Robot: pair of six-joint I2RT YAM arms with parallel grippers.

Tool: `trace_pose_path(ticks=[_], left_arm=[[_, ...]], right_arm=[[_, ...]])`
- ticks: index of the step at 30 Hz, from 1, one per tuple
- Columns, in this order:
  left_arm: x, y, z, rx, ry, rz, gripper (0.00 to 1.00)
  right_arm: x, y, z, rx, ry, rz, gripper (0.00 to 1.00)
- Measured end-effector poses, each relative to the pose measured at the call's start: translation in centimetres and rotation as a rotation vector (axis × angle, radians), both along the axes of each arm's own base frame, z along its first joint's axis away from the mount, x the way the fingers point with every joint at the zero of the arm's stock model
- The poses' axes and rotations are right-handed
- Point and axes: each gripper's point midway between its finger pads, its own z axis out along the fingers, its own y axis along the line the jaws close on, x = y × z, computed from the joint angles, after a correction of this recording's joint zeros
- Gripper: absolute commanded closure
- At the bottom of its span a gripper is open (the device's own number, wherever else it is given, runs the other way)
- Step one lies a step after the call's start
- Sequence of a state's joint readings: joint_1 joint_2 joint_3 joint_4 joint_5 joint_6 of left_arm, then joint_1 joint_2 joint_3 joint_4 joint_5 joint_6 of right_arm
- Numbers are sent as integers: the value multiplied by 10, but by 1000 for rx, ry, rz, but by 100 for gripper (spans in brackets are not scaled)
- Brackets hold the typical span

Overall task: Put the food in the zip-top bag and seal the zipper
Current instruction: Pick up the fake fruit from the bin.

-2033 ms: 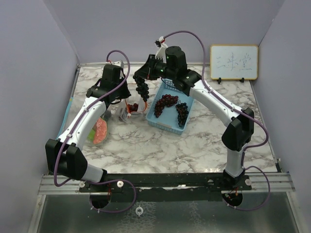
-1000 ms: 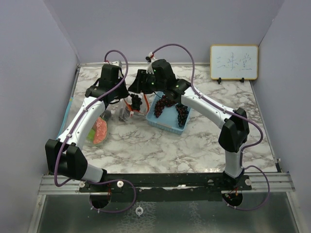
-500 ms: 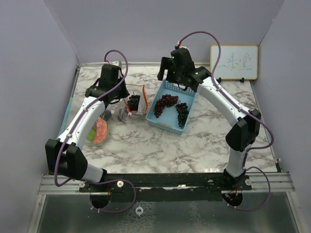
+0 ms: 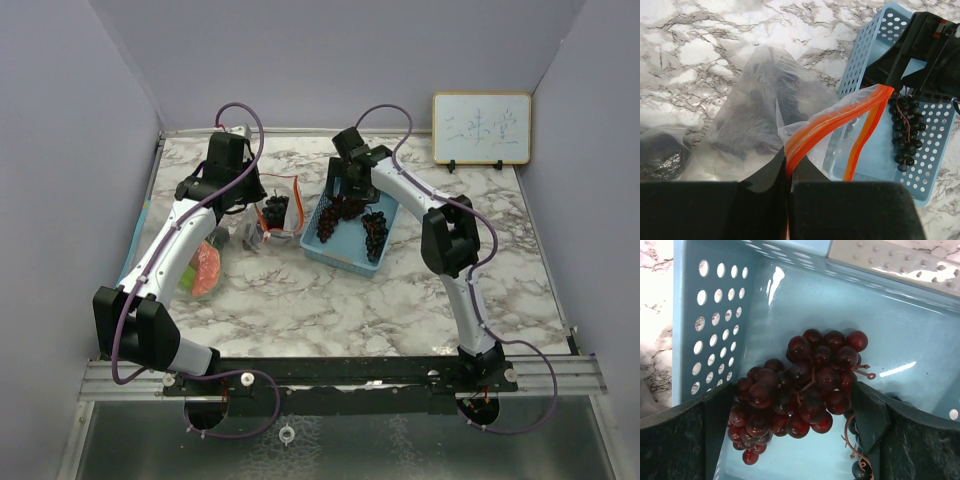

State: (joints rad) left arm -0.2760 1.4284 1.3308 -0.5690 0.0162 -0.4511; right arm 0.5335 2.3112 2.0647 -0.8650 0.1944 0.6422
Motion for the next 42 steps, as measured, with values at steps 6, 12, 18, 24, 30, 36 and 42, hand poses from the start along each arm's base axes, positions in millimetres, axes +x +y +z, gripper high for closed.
trace_pose_path(ticks=[6,12,18,24,30,36,42], left_arm=[[1,2,-1,11,0,-8,100],[3,5,-5,17,7,-6,100],[3,5,-6,10,13,-9,100],[3,5,-7,8,15,-10,100],[3,5,-7,8,15,-10,100],[3,5,-6,2,16,-11,100],[3,2,-6,-16,20,-20,100]], right_arm=[[5,5,-16,-7,18,-2,2],[-8,-6,-45,-57,76,1,50],[-27,-18,-43,-68,73,23,98],[-37,-21,-22,-56,34,109,98],[-33,17,98,143,-206,228,98],[-27,83,266,423,-562,360,98],[-44,122,306,585,-648,420,98]])
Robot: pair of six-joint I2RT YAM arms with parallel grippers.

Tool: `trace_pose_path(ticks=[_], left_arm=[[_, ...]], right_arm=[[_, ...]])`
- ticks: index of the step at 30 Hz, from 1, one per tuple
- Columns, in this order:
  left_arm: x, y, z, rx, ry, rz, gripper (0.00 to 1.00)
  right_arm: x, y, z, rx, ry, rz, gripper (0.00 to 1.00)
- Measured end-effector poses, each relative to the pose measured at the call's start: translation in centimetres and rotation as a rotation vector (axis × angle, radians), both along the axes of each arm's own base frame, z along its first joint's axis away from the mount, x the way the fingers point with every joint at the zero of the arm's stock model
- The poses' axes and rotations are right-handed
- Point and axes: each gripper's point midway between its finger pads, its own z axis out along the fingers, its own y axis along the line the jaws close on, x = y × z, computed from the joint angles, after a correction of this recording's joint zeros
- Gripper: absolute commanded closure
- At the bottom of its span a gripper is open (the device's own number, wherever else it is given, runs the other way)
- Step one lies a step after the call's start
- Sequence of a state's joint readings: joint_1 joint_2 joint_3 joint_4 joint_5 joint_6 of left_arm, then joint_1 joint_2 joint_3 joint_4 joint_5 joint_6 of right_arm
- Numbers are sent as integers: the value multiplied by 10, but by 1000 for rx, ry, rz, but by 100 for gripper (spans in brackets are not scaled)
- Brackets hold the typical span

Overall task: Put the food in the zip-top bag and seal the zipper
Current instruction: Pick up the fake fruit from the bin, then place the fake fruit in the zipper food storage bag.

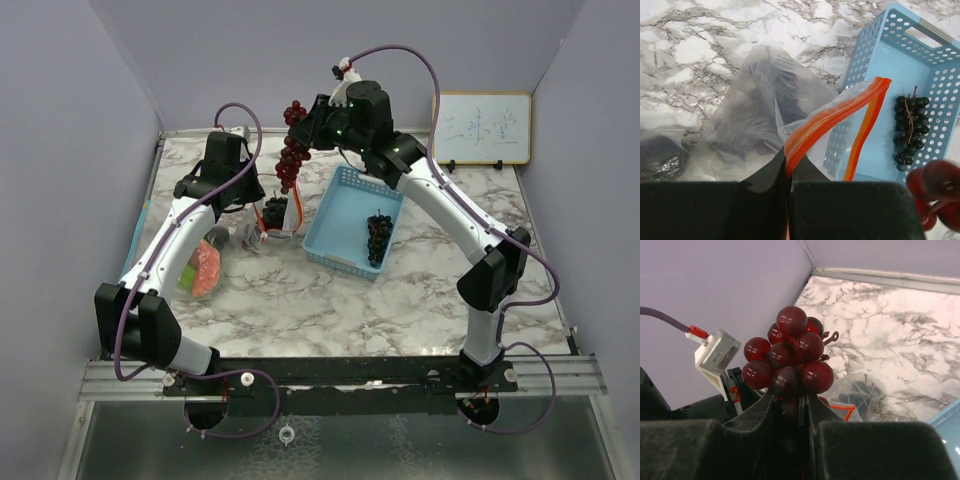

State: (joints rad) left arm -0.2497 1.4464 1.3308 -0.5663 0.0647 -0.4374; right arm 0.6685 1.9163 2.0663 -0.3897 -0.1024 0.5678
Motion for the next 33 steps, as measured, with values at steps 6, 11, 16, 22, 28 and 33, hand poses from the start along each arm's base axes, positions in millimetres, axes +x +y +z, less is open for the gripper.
trace_pose_path(ticks=[6,11,16,22,28,33], left_arm=[[0,0,0,-4,1,0,100],[2,-2,2,-18,2,-2,100],[4,-5,4,-36,3,-4,100],[4,-4,4,-37,2,-4,100],[4,-4,4,-37,2,-4,100],[4,-4,4,-37,2,-3,100]], right_arm=[[-12,18,-48,-26,89,14,98],[-25,26,-87,-84,148,14,98],[-36,39,-90,-86,150,33,97],[-46,58,-105,-118,184,64,65],[-56,54,-137,-196,259,69,38],[-52,40,-147,-256,268,15,26]])
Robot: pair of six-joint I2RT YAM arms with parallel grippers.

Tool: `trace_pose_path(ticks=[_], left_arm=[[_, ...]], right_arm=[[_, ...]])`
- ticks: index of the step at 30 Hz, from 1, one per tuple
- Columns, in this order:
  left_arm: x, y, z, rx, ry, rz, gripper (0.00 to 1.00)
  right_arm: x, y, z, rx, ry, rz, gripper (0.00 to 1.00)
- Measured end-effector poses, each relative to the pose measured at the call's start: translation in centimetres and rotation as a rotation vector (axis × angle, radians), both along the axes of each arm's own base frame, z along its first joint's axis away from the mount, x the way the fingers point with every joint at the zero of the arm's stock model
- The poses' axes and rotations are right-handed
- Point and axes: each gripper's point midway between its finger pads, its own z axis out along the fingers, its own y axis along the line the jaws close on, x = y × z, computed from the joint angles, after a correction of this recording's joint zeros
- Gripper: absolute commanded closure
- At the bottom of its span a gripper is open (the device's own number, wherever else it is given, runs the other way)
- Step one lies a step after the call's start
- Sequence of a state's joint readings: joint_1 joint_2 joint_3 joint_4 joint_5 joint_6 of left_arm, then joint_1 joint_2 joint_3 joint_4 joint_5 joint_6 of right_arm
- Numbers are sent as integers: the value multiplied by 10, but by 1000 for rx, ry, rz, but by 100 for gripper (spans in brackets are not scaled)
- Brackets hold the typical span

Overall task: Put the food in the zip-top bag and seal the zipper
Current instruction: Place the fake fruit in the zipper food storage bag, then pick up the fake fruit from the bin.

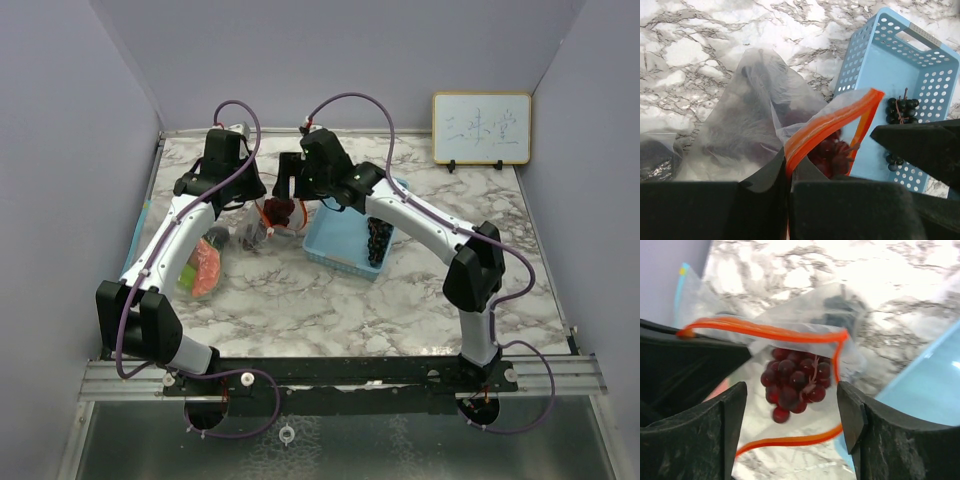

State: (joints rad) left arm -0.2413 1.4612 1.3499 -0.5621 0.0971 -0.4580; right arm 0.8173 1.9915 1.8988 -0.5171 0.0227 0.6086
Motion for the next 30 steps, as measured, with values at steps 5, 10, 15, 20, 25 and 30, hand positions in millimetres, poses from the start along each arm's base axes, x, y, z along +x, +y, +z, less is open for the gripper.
trace_pose_path(ticks=[5,10,15,20,25,30], left_arm=[[0,0,0,0,0,0,100],[0,0,0,0,0,0,100],[-1,0,-2,1,4,0,100],[-1,1,-3,1,4,1,100],[-1,3,-3,1,5,5,100],[0,5,-3,2,5,12,100]], right_arm=[[9,-36,-10,-115,1,-111,24],[23,-101,-27,-231,57,-244,11],[43,-185,-71,-415,162,-394,7],[41,-215,-130,-580,281,-400,6],[23,-225,-181,-696,386,-357,8],[7,-234,-200,-750,432,-337,31]])
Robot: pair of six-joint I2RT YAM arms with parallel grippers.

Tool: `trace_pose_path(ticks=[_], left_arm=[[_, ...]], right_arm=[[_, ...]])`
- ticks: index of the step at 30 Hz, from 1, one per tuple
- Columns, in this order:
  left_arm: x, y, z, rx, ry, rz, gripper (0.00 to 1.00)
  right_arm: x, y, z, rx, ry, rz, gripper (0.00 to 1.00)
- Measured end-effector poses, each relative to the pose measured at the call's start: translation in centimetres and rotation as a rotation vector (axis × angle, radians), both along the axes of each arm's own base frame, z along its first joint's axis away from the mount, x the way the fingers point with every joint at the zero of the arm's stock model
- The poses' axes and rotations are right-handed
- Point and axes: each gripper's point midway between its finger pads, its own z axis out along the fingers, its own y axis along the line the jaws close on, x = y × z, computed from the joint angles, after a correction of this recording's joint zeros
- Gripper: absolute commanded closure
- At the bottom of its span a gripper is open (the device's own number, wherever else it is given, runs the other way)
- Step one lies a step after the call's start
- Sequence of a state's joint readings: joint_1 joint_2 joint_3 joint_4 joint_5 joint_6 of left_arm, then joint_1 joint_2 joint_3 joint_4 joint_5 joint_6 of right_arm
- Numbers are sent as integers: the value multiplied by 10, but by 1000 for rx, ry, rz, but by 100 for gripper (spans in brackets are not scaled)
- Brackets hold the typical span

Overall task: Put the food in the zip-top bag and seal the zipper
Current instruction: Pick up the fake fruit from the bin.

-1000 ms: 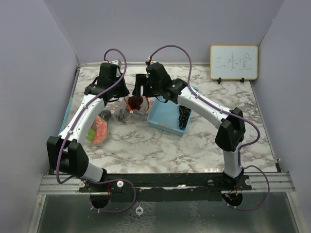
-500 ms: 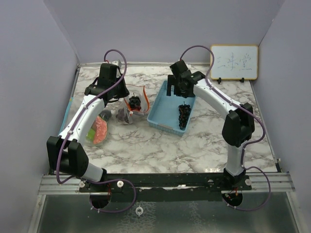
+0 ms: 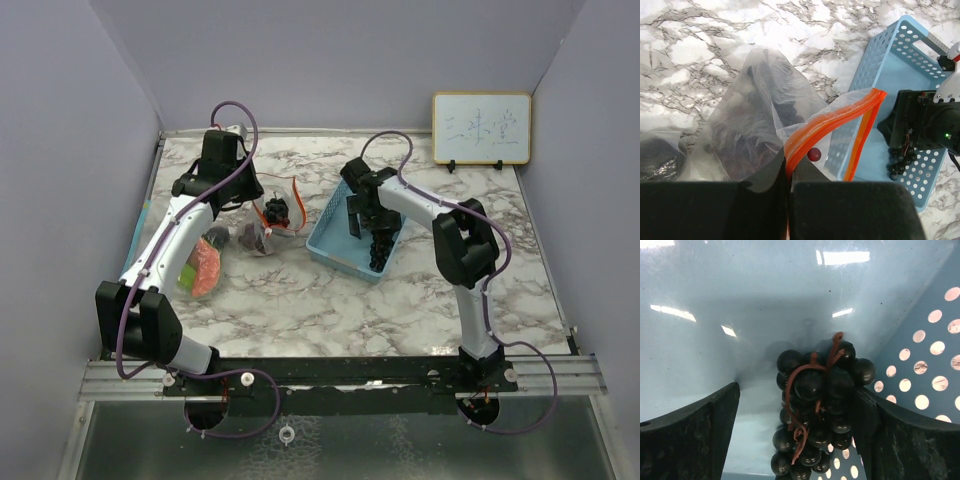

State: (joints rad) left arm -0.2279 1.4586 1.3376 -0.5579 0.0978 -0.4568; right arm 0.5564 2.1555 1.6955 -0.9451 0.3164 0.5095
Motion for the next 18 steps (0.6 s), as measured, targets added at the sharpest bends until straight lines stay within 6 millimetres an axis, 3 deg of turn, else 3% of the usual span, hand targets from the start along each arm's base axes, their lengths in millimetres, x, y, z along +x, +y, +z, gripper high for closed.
trace_pose_path(ticks=[3,5,12,15,18], left_arm=[[1,2,0,0,0,6,100],[1,3,0,0,0,7,100],[1,4,0,-4,1,7,100],[0,3,-1,-5,4,6,100],[-1,3,-5,-6,13,4,100]], right_arm=[[-1,-1,-1,-4,2,10,77],[-4,-3,-3,-8,8,12,95],[-1,4,18,43,-32,49,98],[3,17,45,125,-87,89,98],[10,40,97,259,-204,136,98]])
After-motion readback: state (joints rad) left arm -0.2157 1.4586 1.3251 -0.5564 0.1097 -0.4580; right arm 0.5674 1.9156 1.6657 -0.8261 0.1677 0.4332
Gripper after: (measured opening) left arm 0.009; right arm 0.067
